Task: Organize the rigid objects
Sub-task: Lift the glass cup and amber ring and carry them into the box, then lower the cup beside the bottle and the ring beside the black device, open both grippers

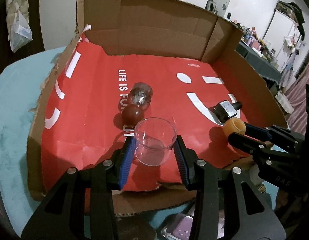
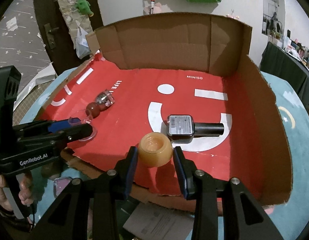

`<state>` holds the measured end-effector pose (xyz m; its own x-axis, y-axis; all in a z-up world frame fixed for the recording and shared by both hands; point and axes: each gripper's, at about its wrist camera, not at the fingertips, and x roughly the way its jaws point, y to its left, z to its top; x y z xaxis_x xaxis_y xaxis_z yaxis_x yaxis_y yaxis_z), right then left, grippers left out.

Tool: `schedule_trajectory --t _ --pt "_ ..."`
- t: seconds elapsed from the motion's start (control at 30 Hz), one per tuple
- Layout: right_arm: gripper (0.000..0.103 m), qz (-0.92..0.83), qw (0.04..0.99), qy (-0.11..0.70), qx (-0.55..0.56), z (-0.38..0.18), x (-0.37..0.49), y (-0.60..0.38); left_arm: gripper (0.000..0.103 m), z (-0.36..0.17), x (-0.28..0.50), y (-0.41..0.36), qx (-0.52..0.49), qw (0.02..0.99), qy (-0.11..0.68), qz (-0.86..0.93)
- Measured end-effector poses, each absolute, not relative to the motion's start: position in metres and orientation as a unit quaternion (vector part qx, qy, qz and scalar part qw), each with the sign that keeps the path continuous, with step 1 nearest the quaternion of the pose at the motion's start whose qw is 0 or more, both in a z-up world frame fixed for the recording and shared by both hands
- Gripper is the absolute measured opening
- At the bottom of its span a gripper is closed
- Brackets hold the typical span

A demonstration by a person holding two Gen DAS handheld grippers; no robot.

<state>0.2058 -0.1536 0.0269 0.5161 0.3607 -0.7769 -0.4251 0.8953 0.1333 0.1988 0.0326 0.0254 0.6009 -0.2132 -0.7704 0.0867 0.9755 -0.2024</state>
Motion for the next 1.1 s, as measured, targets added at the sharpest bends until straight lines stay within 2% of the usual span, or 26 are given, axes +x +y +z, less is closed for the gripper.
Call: schedule_trajectory --t 0.33,1.1 --pt "0.04 0.222 0.862 0.455 -0.028 0.015 0.219 -0.154 0.038 0.024 0.209 0.034 -0.078 0.891 0.44 -0.083" --pt "0.04 0.198 0.875 0.442 -0.025 0.013 0.24 -0.156 0.039 0.024 0.231 0.034 -0.074 0.894 0.437 -0.068"
